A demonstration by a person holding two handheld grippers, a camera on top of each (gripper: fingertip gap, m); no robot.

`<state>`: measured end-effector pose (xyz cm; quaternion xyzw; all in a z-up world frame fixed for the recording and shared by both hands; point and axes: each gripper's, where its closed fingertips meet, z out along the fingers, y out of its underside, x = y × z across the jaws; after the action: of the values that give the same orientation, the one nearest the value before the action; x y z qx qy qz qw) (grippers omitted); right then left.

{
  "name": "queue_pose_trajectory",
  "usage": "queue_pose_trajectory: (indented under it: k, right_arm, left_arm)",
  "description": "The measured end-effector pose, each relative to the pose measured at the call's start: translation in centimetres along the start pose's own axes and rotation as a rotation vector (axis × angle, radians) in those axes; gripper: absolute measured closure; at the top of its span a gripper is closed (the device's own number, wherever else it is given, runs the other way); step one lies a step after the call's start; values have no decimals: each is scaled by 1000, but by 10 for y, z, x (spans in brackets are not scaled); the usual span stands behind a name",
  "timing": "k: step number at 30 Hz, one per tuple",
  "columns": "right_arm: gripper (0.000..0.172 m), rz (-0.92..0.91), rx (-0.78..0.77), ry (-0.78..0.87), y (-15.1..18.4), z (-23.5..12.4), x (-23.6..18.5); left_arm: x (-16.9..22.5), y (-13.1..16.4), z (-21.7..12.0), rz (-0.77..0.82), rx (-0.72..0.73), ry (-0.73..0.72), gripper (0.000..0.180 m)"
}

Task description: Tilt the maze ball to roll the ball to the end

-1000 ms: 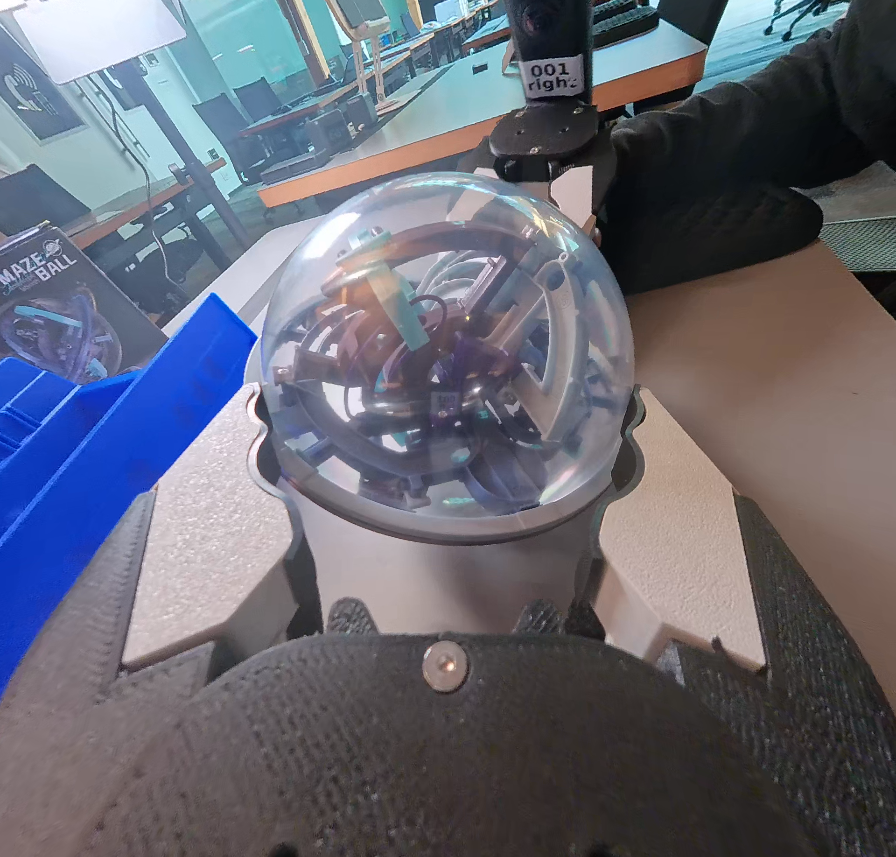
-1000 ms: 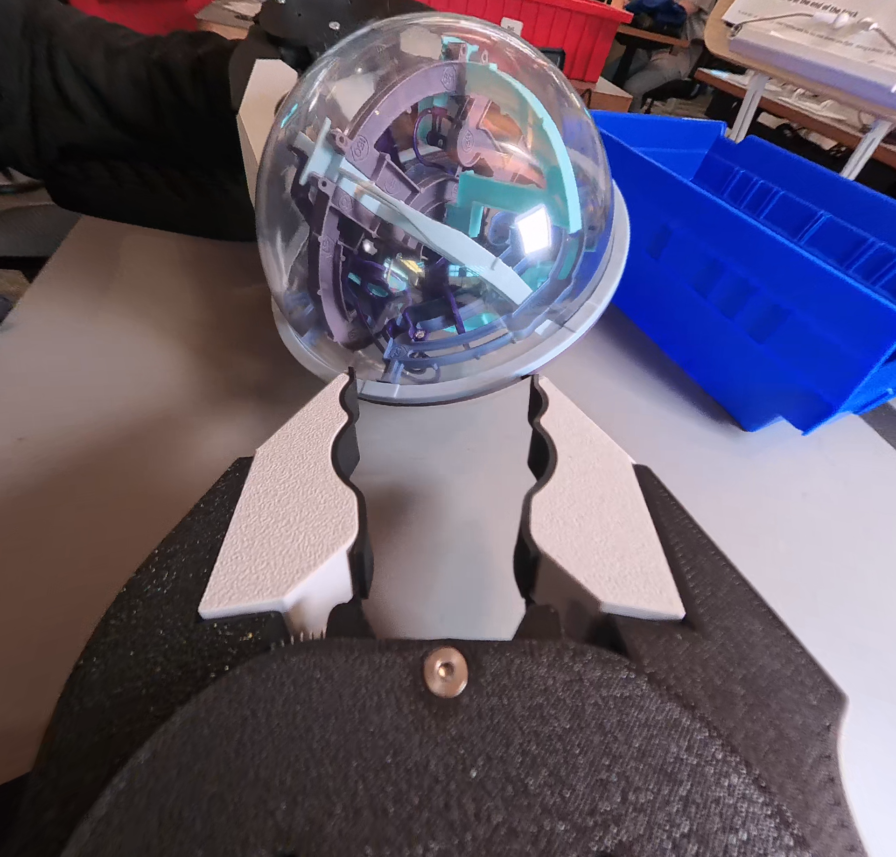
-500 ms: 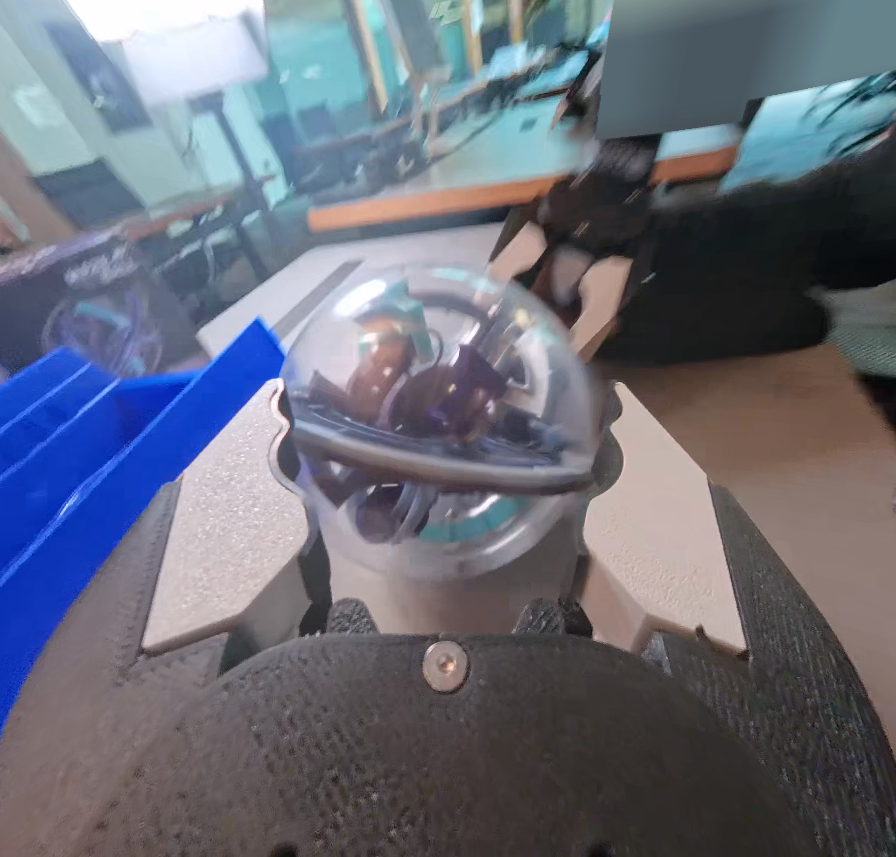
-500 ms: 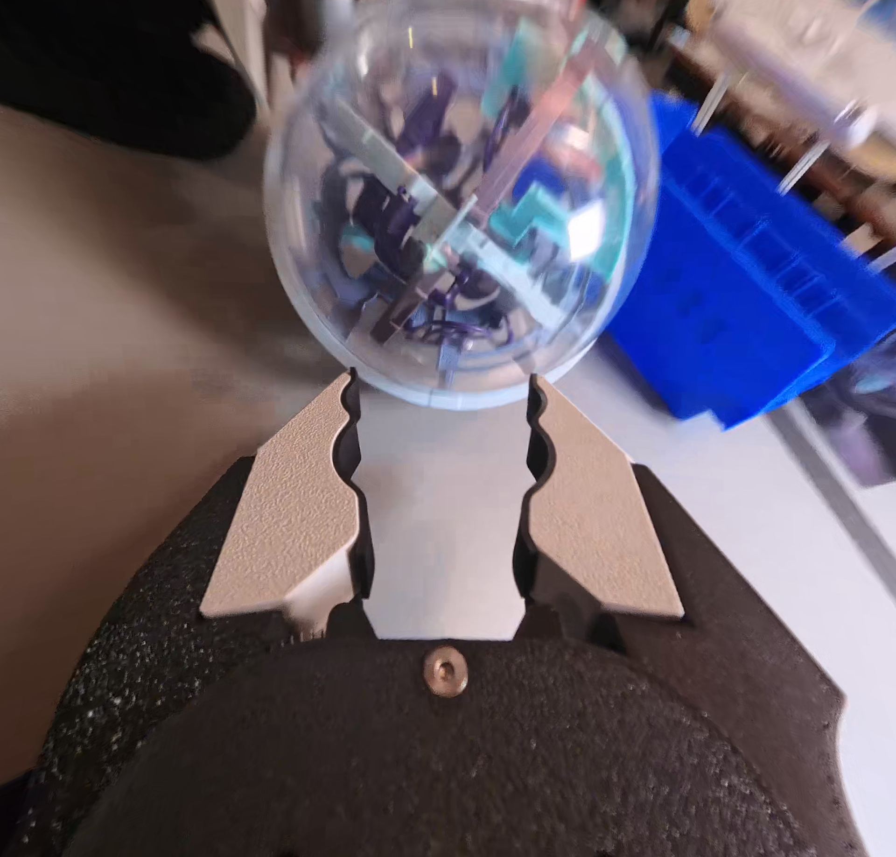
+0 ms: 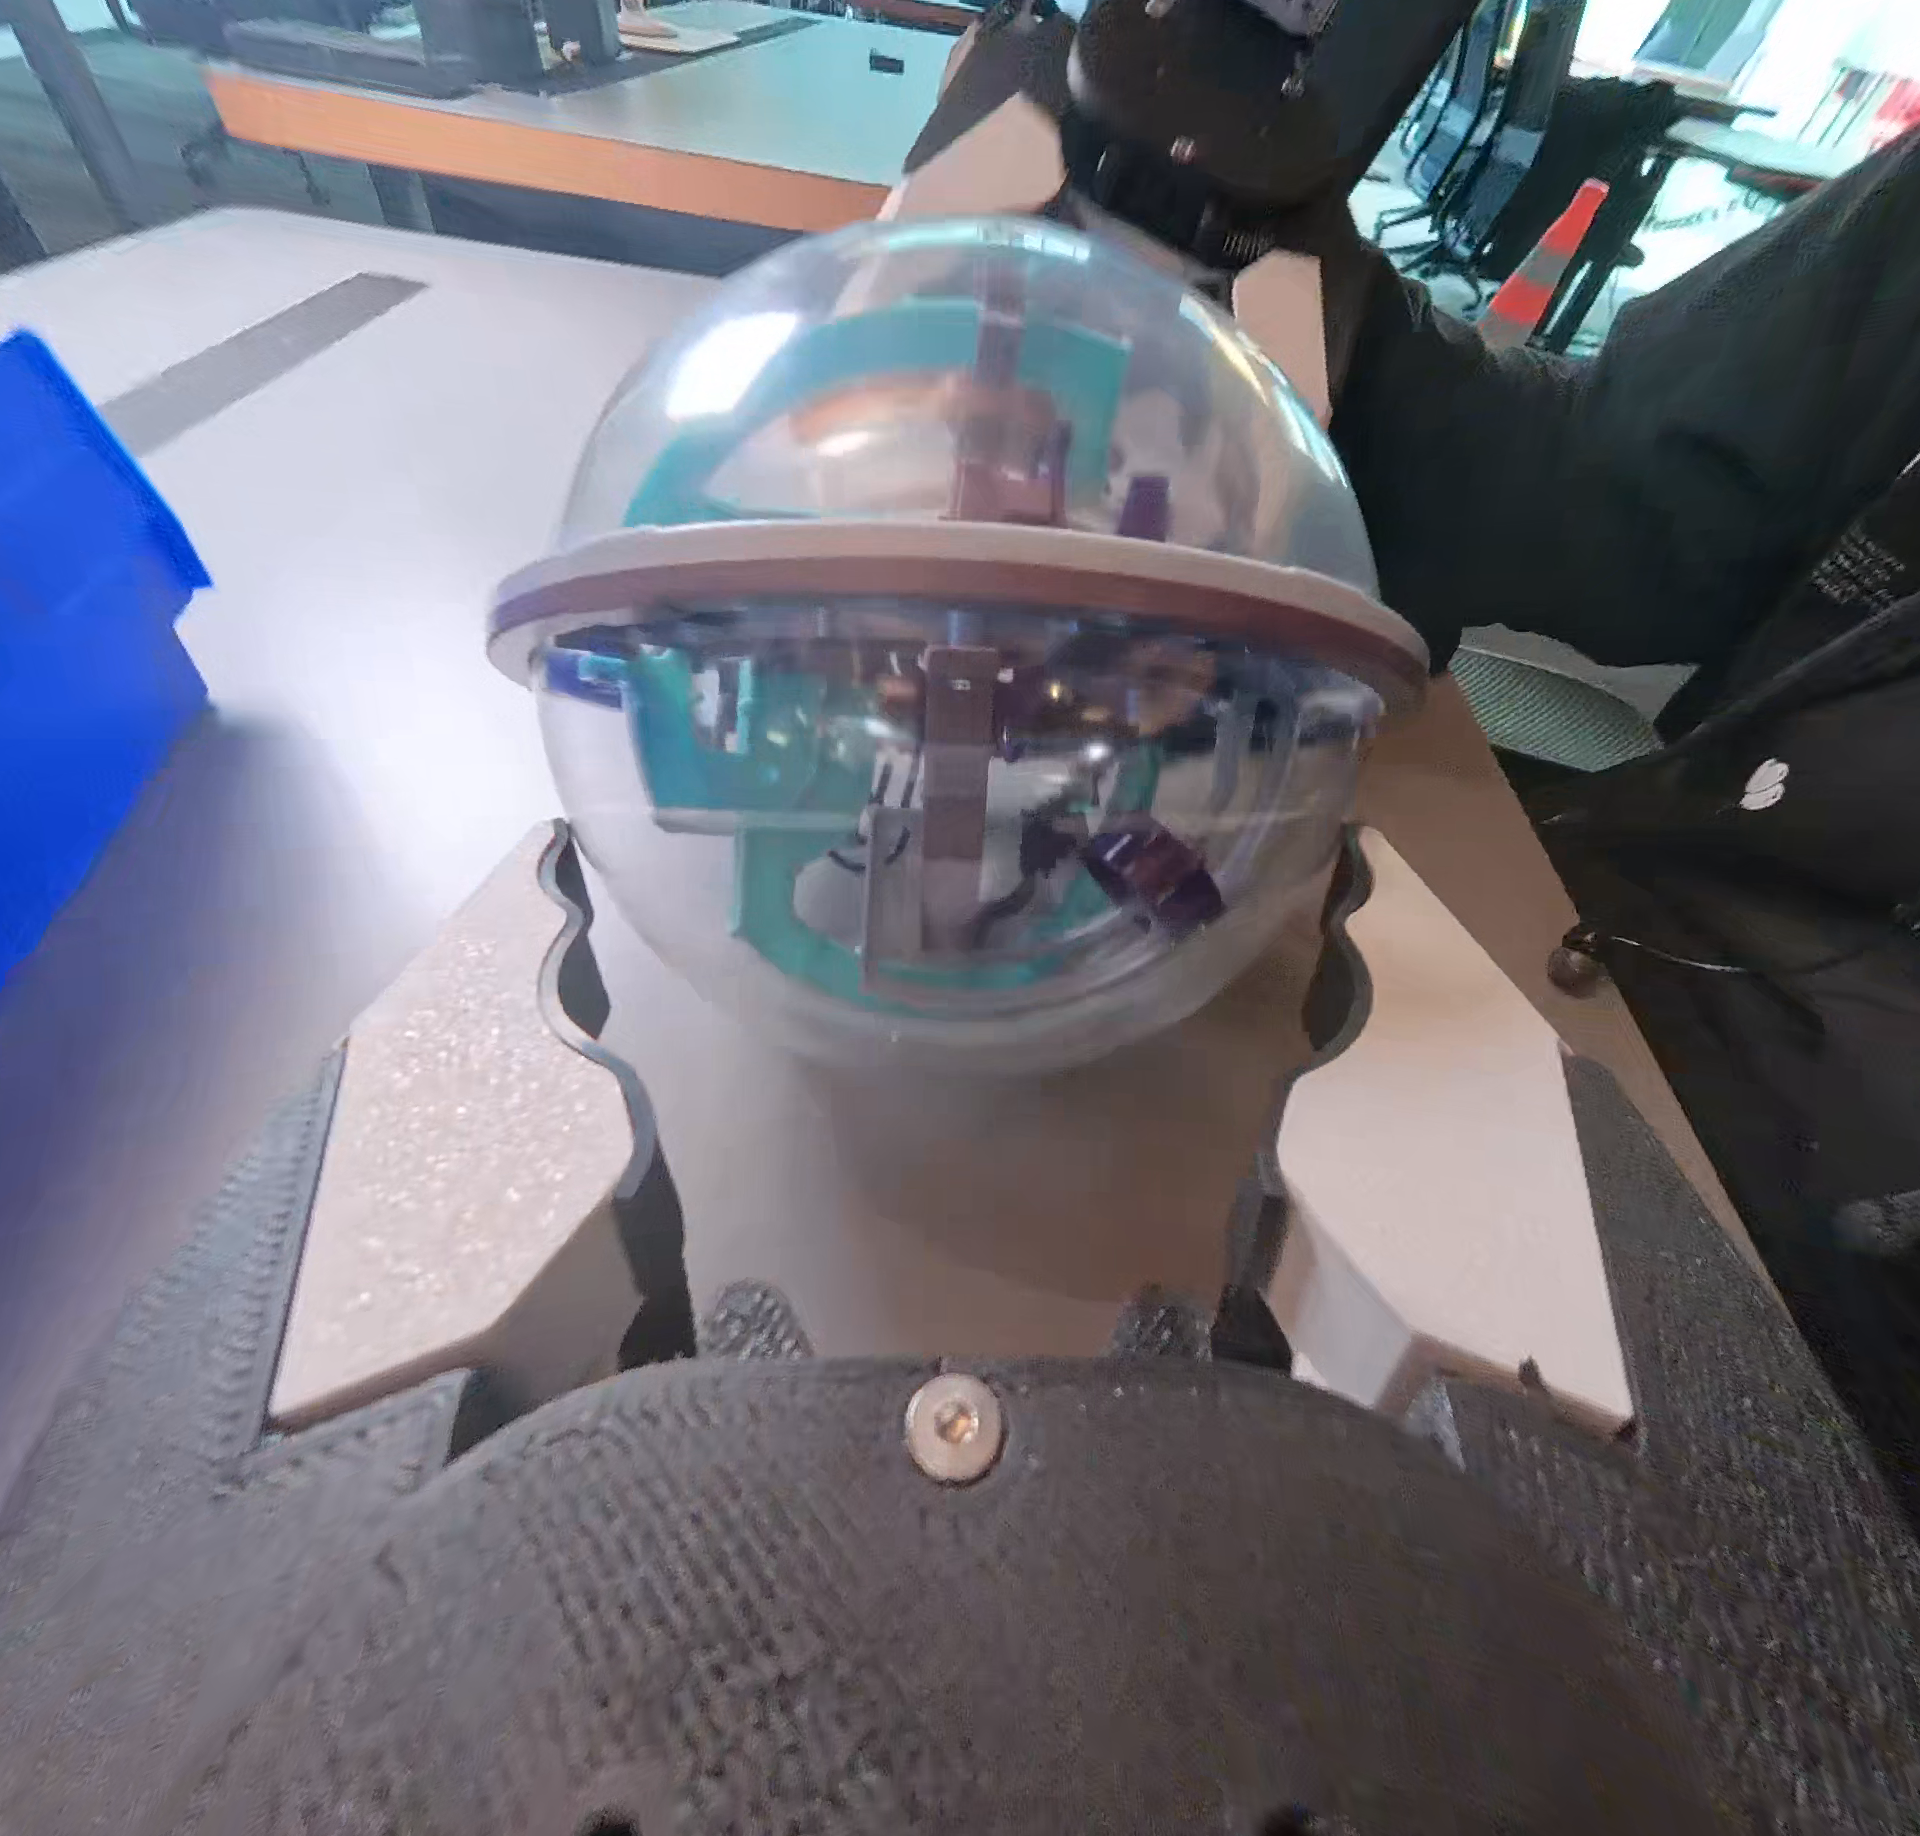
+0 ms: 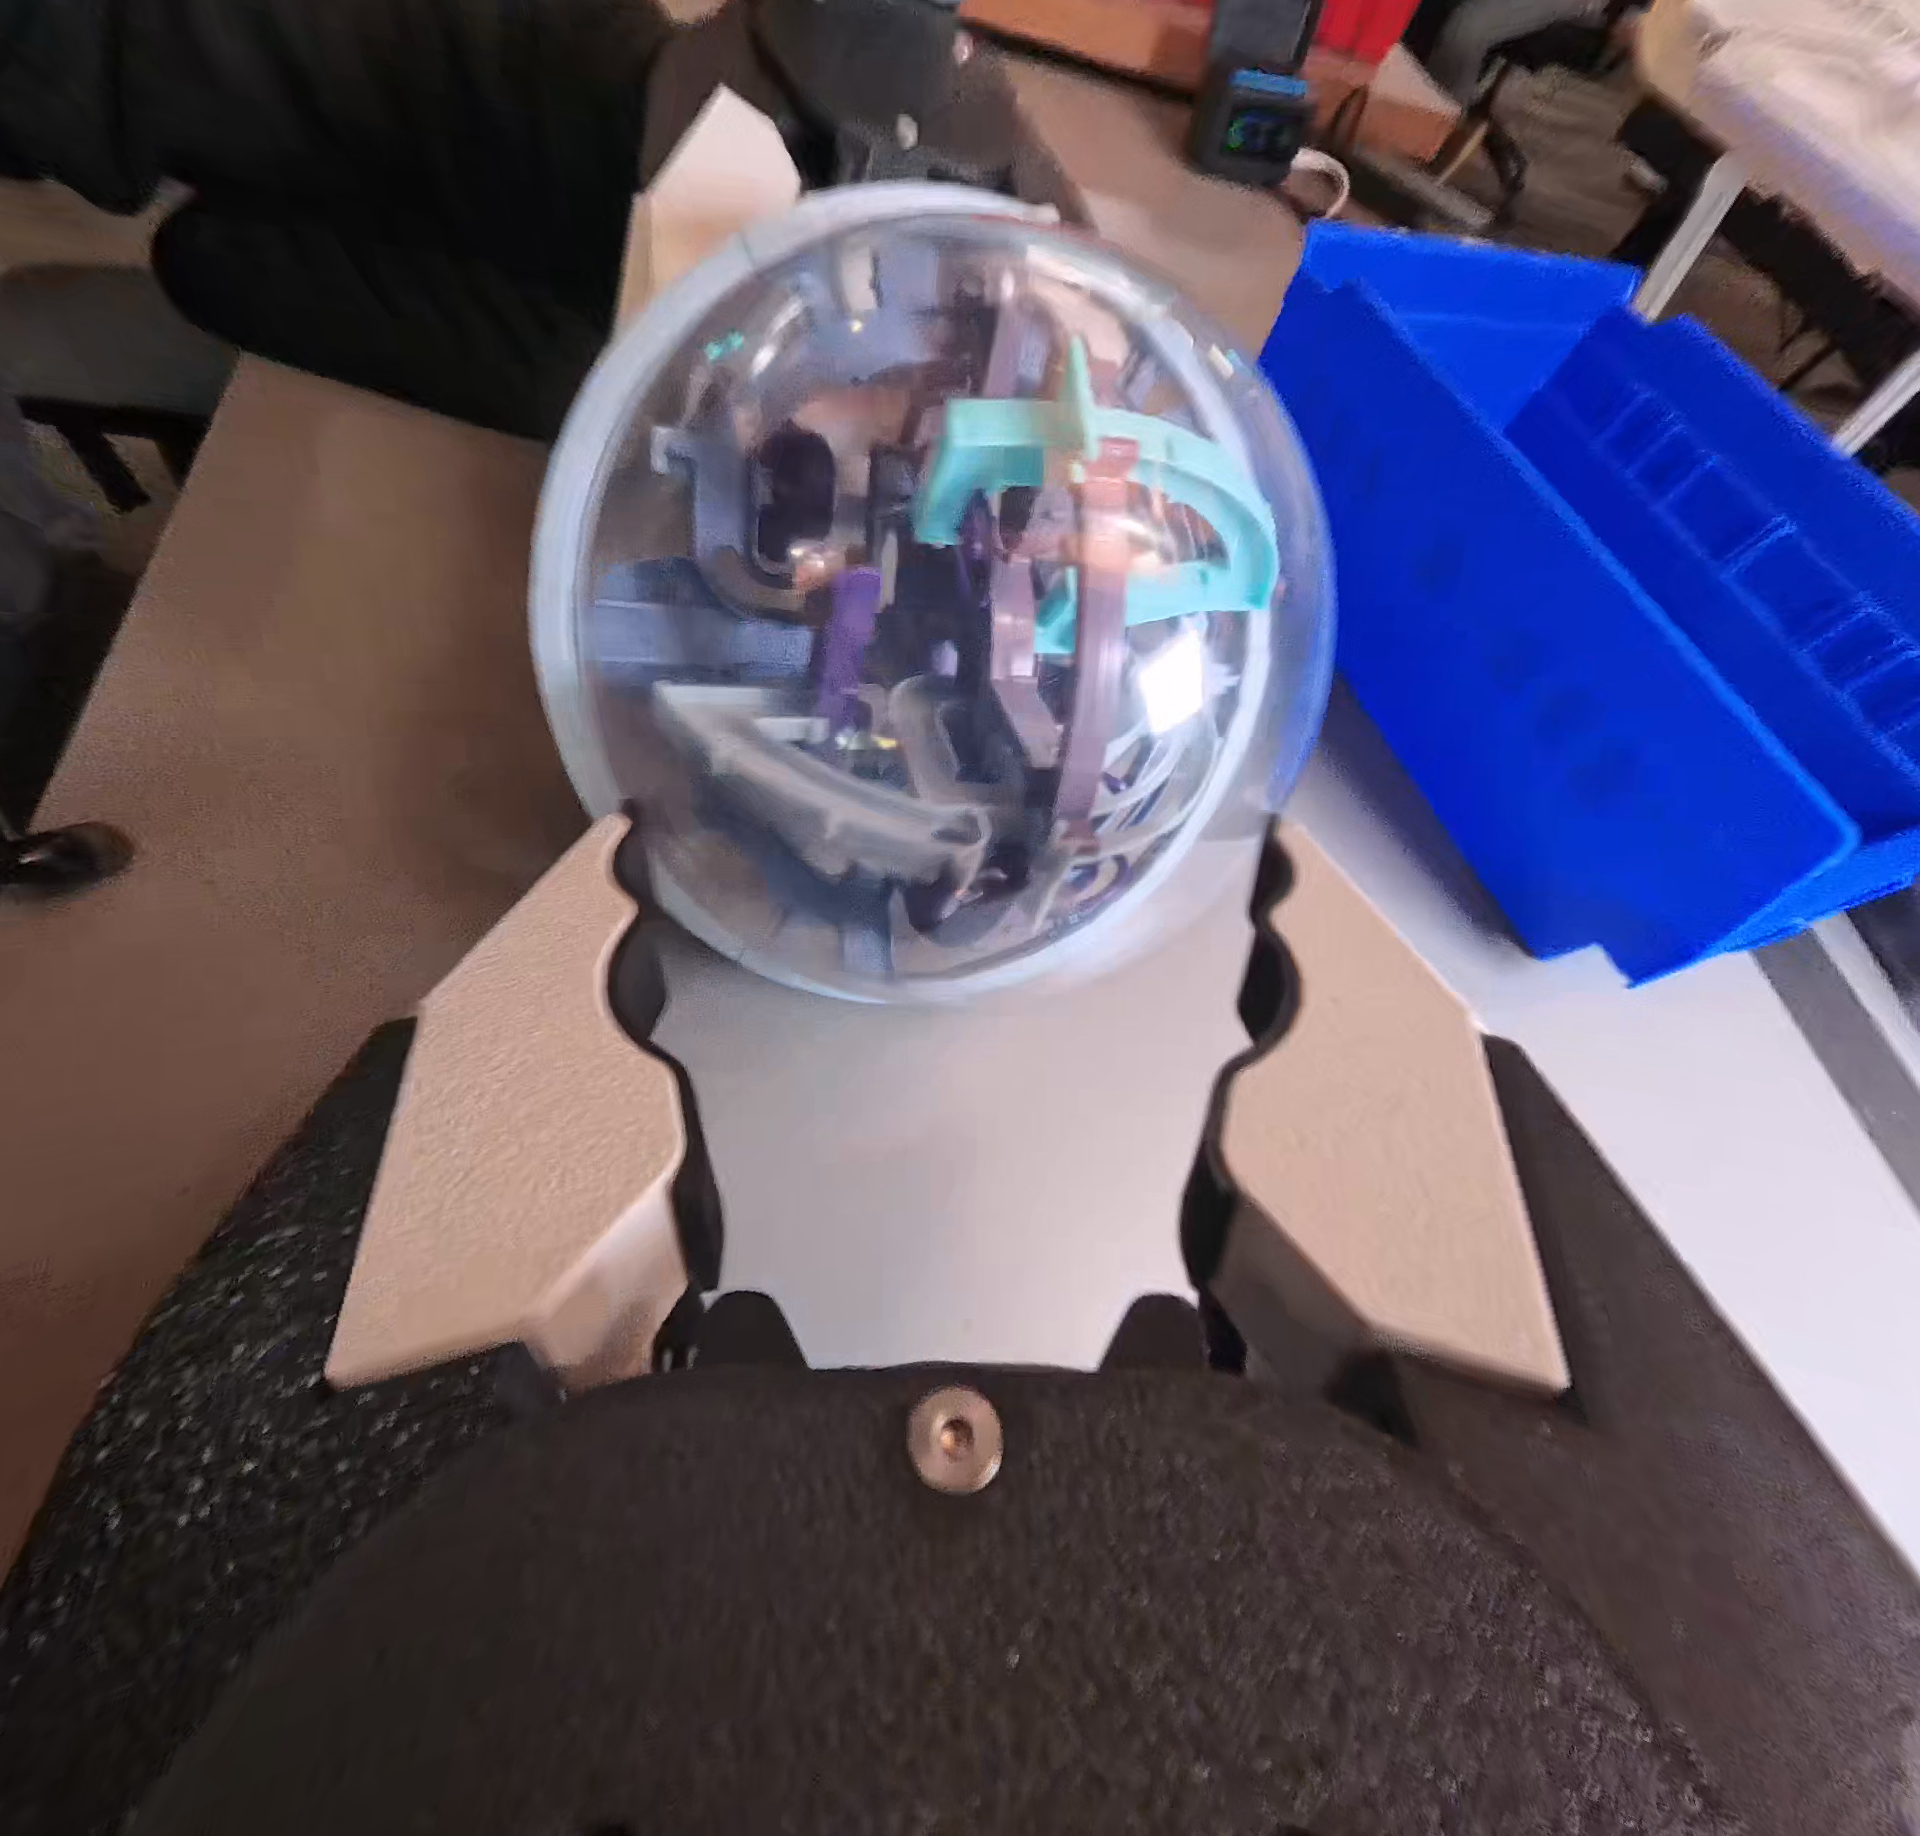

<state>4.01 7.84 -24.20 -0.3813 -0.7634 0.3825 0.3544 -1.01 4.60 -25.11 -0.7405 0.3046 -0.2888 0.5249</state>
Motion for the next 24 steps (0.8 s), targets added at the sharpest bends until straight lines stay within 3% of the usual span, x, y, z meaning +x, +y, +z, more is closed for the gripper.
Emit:
queue_pose_trajectory:
  k: [2, 4, 7, 8, 10, 12, 14, 17, 20, 24]
  right_arm:
    - [50, 8, -41, 3, 10, 13, -2]
    - [56, 29, -65, -7, 19, 23, -4]
    - [103, -24, -182, -70, 41, 35, -19]
    - [109, -73, -231, -72, 49, 37, -21]
    - [104, -151, -330, -42, 63, 32, -15]
    - [95, -112, -356, -30, 66, 18, -8]
    - [93, -46, -261, 0, 51, 0, 2]
    - [93, 23, -67, 61, 16, -27, 18]
    - [87, 82, 71, 59, -12, -40, 21]
    - [73, 153, 102, -30, -21, -34, 7]
  left_arm:
    - [1, -11, -3, 56, 26, -26, 41]
    - [2, -29, -14, 53, 113, -28, 45]
    - [10, -47, -23, -4, 203, 19, 56]
    - [9, -51, -24, 5, 220, -2, 59]
    - [11, -58, -24, 52, 236, -31, 66]
    - [8, -61, -24, 94, 241, -76, 70]
    - [7, -63, -22, 137, 229, -114, 69]
    - [11, -66, -22, 166, 220, -104, 50]
    - [10, -54, -30, 64, 154, -29, 34]
    - [-9, -17, -33, -133, 87, 10, 38]
